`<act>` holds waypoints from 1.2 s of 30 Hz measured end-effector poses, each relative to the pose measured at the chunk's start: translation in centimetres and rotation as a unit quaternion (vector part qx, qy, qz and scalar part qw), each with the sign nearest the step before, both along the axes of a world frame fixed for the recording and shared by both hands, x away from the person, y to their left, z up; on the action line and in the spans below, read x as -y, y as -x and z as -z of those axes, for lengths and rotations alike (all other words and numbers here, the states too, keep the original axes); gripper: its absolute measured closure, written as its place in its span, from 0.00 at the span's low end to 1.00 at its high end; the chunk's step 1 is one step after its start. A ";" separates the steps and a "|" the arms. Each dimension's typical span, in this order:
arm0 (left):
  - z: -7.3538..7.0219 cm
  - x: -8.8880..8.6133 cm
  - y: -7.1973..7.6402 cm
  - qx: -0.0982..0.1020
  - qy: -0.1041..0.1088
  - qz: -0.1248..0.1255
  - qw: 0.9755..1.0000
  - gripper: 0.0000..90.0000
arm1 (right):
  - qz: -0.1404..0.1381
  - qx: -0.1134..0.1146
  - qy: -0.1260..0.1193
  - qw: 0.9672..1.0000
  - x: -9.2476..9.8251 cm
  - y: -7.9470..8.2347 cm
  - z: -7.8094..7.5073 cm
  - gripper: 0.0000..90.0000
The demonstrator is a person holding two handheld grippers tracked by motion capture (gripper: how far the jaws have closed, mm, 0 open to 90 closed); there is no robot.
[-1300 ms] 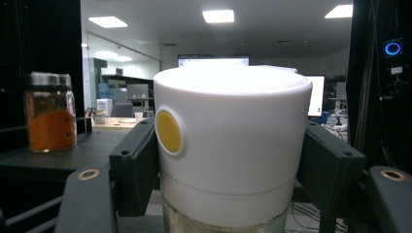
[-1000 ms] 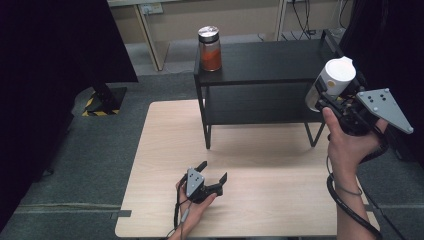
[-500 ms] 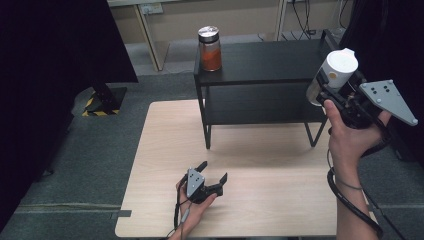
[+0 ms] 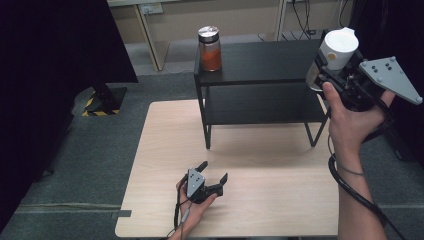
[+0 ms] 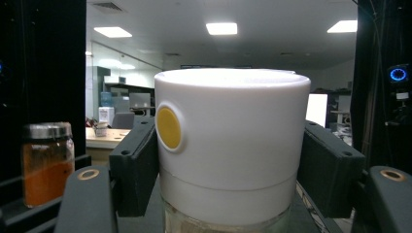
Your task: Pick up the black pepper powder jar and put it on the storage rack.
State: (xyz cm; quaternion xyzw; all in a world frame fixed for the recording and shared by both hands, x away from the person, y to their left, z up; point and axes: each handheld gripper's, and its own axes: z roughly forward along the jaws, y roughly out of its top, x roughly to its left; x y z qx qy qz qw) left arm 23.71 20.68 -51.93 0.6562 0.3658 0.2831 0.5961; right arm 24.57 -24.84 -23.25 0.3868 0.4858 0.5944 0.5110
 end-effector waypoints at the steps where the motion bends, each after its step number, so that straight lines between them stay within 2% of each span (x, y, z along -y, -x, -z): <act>1: 0.0 0.0 0.0 0.000 0.001 0.000 1.000 0.14 | -0.002 -0.001 0.000 1.000 -0.1 -0.2 -0.2 0.34; 6: 0.0 0.0 0.0 0.001 -0.003 0.002 1.000 0.14 | -0.003 -0.006 0.006 1.000 -0.7 -1.4 -1.2 0.34; 10: 0.0 0.0 0.0 0.001 0.002 0.002 1.000 0.14 | -0.006 -0.012 -0.001 1.000 -0.9 -2.6 -2.0 0.34; 21: 0.0 0.0 0.0 0.000 0.001 0.003 1.000 0.14 | 0.005 -0.010 -0.004 1.000 -1.5 -5.3 -4.7 0.34; 25: 0.0 0.0 0.0 0.002 0.000 0.003 1.000 0.14 | 0.011 -0.015 -0.003 1.000 -1.5 -6.0 -5.6 0.34; 28: 0.0 0.0 0.0 0.002 0.000 0.004 1.000 0.15 | 0.014 -0.021 -0.016 1.000 -1.3 -6.6 -6.1 0.34; 36: 0.0 0.0 0.0 0.002 -0.002 0.005 1.000 0.15 | 0.035 -0.046 -0.025 0.998 -0.6 -8.4 -6.9 0.34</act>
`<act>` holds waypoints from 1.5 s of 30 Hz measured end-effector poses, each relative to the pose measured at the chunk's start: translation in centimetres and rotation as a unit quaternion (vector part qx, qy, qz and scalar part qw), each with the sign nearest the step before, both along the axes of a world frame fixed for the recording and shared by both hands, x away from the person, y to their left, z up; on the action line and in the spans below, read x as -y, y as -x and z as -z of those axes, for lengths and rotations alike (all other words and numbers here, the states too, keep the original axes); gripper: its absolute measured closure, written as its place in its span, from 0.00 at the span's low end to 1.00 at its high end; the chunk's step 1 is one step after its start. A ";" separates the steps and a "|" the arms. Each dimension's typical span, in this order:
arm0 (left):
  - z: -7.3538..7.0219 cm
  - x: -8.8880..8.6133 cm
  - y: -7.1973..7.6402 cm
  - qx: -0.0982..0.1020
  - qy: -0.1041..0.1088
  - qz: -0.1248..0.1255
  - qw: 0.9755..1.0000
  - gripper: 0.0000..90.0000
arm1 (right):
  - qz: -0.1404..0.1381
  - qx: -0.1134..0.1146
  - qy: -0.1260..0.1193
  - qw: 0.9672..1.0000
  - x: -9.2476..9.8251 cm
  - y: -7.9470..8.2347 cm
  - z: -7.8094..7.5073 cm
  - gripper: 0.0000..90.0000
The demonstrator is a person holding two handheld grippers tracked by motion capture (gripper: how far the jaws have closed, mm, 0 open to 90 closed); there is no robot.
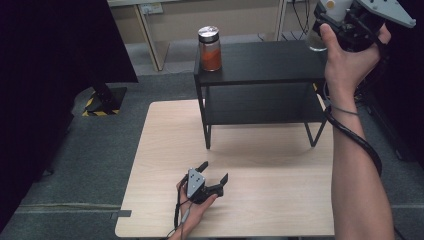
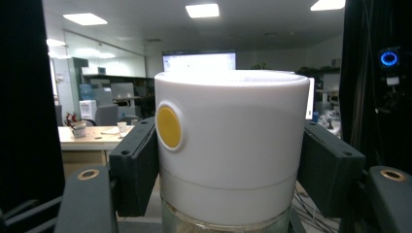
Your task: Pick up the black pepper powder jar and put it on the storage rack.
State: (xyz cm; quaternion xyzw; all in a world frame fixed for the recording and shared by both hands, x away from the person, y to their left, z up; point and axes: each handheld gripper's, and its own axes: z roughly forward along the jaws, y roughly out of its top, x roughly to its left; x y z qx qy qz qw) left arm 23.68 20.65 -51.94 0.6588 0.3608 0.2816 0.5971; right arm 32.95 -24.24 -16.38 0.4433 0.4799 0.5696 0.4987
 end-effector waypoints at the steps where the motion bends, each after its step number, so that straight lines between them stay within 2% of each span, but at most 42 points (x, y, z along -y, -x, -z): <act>1: 0.0 0.0 0.0 0.000 0.000 0.000 1.000 0.15 | 0.002 -0.005 -0.001 1.000 0.1 -0.3 0.0 0.34; 16: 0.0 0.1 0.1 0.001 0.001 0.005 1.000 0.15 | 0.032 -0.067 0.009 0.997 0.5 -3.4 1.4 0.34; 21: 0.0 0.1 0.2 0.001 -0.001 0.006 1.000 0.15 | 0.034 -0.077 0.010 0.996 0.5 -3.9 2.0 0.34; 30: 0.0 0.2 0.2 0.002 -0.003 0.006 1.000 0.15 | 0.033 -0.083 0.012 0.996 0.4 -4.3 2.7 0.34; 45: 0.0 0.2 0.2 0.003 -0.004 0.007 1.000 0.15 | 0.032 -0.074 0.020 0.997 0.3 -4.4 3.2 0.34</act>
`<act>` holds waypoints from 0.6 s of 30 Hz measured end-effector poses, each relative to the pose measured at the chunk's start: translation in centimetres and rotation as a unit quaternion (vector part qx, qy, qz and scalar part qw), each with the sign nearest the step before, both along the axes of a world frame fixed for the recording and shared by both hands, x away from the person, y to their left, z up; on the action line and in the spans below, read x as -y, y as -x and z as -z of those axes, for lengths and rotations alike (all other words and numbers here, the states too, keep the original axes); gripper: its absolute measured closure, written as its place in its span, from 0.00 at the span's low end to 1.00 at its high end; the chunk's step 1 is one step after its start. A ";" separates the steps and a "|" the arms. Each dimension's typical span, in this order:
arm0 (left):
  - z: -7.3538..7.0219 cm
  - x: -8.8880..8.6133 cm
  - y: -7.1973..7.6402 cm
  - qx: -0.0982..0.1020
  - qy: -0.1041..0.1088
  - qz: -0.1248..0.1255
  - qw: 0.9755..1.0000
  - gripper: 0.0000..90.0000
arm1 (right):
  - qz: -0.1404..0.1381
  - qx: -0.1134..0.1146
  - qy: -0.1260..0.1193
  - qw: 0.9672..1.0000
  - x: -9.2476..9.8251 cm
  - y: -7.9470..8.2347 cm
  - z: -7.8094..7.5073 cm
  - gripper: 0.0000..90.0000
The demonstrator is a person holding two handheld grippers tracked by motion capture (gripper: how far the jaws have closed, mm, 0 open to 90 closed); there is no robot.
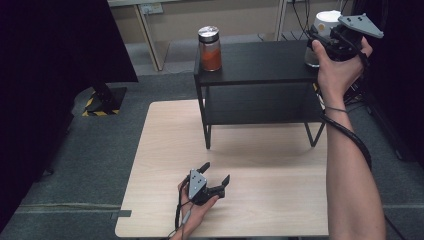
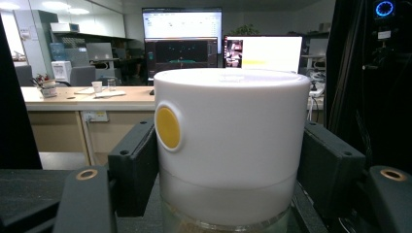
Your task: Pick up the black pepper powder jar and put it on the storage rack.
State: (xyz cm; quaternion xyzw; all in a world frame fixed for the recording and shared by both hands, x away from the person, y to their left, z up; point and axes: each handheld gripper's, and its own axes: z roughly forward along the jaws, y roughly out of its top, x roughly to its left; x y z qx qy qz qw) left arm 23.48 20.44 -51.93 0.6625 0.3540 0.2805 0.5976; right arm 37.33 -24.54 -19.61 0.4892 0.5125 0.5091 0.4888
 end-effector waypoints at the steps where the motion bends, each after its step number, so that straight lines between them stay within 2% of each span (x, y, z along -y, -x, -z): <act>1: 0.0 0.0 0.0 0.000 0.000 0.000 1.000 0.15 | -0.001 0.000 0.001 1.000 0.0 0.0 0.0 0.34; 15: 0.0 0.0 0.0 0.001 -0.001 0.001 1.000 0.15 | -0.005 0.002 0.001 1.000 0.1 0.1 0.1 0.33; 18: 0.0 0.0 0.0 0.001 -0.001 0.001 1.000 0.15 | -0.011 0.004 -0.007 1.000 0.4 0.2 0.3 0.28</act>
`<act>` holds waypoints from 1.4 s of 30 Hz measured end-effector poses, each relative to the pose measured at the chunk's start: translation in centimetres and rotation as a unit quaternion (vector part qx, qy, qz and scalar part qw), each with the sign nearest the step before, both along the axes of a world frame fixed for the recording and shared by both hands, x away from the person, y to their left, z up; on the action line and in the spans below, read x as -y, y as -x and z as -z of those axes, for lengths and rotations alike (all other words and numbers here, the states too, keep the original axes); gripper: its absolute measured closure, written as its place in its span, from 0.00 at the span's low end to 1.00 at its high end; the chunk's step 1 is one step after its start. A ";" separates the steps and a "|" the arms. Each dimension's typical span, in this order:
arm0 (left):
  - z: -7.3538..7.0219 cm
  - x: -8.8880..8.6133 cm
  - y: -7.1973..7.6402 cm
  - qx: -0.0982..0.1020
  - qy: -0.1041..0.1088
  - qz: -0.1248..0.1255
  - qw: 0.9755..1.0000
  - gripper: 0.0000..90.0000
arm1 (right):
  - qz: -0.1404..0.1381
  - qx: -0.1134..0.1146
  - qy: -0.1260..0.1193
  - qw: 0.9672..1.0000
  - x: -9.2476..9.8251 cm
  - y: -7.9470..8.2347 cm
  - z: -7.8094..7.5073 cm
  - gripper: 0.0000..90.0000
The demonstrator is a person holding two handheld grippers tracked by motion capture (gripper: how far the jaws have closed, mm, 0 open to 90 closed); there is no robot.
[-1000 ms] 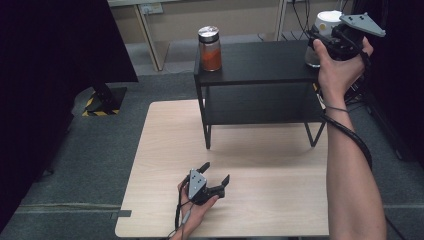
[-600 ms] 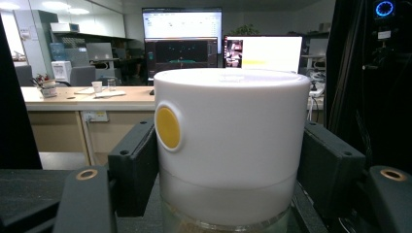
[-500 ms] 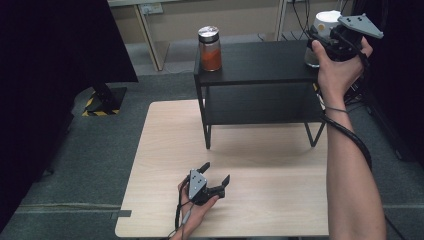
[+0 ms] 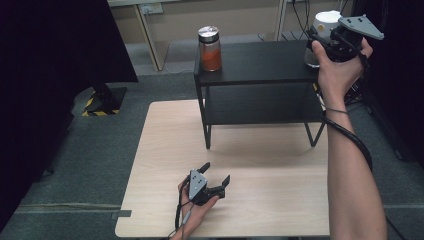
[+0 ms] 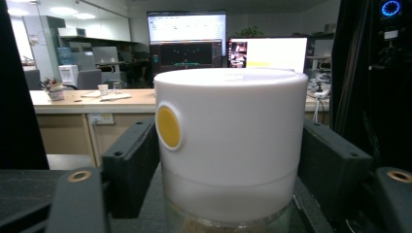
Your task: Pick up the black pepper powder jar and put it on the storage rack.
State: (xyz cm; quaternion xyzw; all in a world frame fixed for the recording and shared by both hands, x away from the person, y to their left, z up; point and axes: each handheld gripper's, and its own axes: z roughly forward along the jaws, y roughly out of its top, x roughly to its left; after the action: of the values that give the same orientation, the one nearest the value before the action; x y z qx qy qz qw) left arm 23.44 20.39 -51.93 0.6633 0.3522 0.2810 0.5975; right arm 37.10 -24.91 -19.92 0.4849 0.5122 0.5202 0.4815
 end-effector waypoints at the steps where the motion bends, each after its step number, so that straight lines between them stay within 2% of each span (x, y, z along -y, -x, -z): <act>1: 0.0 0.0 0.0 0.000 0.000 0.000 1.000 0.15 | -0.002 -0.001 0.002 1.000 0.1 0.0 0.0 0.25; 5: 0.0 0.0 0.0 0.001 -0.001 0.000 1.000 0.15 | -0.003 0.003 0.002 1.000 0.2 0.2 0.3 0.18; 12: 0.0 0.0 0.0 0.000 0.000 0.000 1.000 0.15 | -0.005 0.004 0.009 1.000 0.4 1.1 0.2 0.15; 22: 0.0 0.1 0.1 0.001 -0.003 0.000 1.000 0.15 | -0.009 0.003 0.011 1.000 0.7 2.6 0.3 0.14; 32: 0.0 0.1 0.1 0.001 -0.003 0.000 1.000 0.15 | -0.023 0.009 0.007 1.000 1.0 4.2 0.6 0.14; 36: 0.0 0.1 0.1 0.002 -0.003 0.000 1.000 0.15 | -0.035 0.002 0.002 0.999 1.3 4.7 0.5 0.14; 40: 0.0 0.1 0.1 0.003 -0.004 0.000 1.000 0.15 | -0.041 0.004 0.001 0.999 1.4 5.2 0.9 0.14; 42: 0.0 0.1 0.1 0.002 -0.004 0.000 1.000 0.15 | -0.043 0.006 0.007 0.999 1.3 5.4 1.1 0.14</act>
State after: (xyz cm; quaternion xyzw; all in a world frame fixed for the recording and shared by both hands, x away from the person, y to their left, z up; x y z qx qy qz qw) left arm 23.35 20.27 -51.91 0.6651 0.3497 0.2840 0.5955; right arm 31.65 -26.23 -21.07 0.4558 0.5332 0.5399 0.4653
